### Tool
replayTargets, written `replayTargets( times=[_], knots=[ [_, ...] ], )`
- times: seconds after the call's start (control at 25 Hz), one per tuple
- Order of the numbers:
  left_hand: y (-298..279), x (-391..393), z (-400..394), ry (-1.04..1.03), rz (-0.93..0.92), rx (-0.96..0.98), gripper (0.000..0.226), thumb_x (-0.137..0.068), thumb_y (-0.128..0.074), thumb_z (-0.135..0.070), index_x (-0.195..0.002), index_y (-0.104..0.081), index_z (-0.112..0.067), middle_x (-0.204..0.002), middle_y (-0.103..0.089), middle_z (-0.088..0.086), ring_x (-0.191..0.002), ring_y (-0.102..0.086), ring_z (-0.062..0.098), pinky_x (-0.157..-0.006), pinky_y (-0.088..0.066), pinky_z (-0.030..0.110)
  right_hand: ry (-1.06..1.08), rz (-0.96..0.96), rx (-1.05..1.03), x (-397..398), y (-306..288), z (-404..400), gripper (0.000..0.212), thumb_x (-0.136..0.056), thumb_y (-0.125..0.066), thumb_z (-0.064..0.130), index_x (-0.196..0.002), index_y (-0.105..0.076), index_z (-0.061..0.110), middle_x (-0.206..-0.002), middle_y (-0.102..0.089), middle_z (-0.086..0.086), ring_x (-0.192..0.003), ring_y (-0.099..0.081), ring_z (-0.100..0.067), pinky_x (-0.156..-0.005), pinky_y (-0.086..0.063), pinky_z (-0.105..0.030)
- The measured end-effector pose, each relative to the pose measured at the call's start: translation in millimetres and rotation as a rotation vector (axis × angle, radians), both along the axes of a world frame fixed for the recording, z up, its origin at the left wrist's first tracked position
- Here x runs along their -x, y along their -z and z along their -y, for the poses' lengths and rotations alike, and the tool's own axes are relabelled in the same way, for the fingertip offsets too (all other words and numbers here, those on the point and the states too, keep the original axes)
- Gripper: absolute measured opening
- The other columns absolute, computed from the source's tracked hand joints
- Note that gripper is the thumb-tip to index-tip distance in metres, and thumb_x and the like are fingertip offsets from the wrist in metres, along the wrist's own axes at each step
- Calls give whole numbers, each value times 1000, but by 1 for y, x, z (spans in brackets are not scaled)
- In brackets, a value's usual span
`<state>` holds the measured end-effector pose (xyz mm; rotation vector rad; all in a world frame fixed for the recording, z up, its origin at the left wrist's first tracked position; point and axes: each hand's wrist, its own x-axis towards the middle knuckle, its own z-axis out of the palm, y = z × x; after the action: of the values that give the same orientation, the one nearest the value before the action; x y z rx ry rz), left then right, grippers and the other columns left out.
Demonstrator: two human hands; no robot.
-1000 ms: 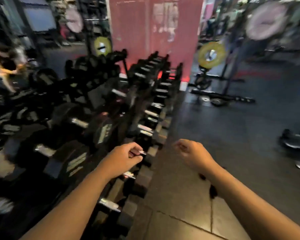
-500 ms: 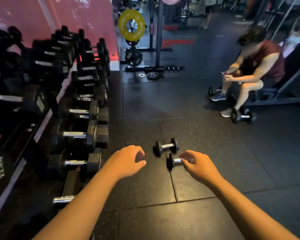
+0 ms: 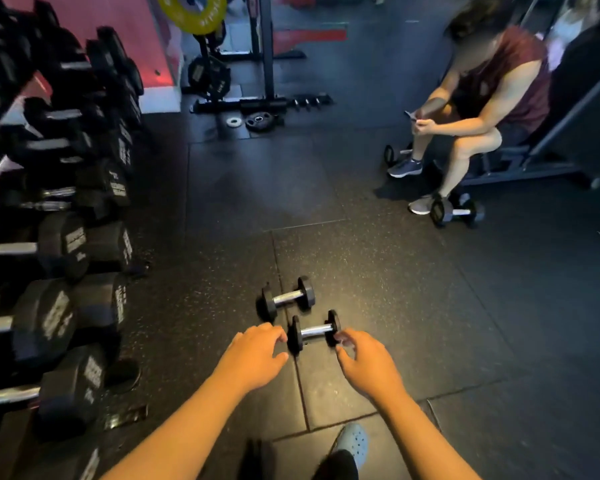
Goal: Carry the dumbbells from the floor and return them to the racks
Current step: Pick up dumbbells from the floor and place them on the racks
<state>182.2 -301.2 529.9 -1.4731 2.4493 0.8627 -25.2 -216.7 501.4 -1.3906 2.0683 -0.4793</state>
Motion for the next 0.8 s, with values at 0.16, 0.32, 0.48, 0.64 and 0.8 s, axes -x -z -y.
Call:
replayTargets(
  times=[0.16,0.32,0.48,0.64,0.8],
  knots=[
    [81,77,49,-51,81,-29,38,-94,-56,-44,-130,-53,-33,-126,-53,-8,-118,-51,16,-99,-40,36,-27,15,-112,58,89,62,30,-94,-57,28,-123,-63,25,-117,-66,-1,-108,-62,-16,-87,-47,-28],
    [186,130,101,-127,109,31,43,-92,-59,-44,-132,-50,-31,-129,-49,-7,-117,-50,19,-95,-40,37,-71,-30,-174,103,198,111,31,-92,-53,32,-121,-61,29,-112,-65,2,-103,-62,-16,-85,-52,-33],
    [325,154,141,-283,145,6,49,-91,-60,-45,-135,-45,-28,-134,-43,-2,-122,-47,26,-95,-41,41,-72,-105,-162,135,323,150,32,-92,-55,33,-122,-62,24,-110,-64,-2,-100,-62,-23,-78,-50,-34],
    [462,166,176,-387,178,2,64,-89,-64,-46,-144,-37,-29,-143,-35,6,-124,-46,37,-95,-46,49,-95,-176,-149,151,452,193,43,-92,-57,35,-131,-56,17,-118,-57,-10,-104,-58,-35,-83,-51,-41],
    [565,175,197,-479,156,-89,86,-90,-66,-45,-158,-15,-34,-150,-28,14,-124,-45,44,-96,-48,51,-70,-153,-177,151,547,222,62,-91,-59,40,-146,-35,22,-127,-49,-16,-108,-56,-44,-87,-50,-50]
  ],
)
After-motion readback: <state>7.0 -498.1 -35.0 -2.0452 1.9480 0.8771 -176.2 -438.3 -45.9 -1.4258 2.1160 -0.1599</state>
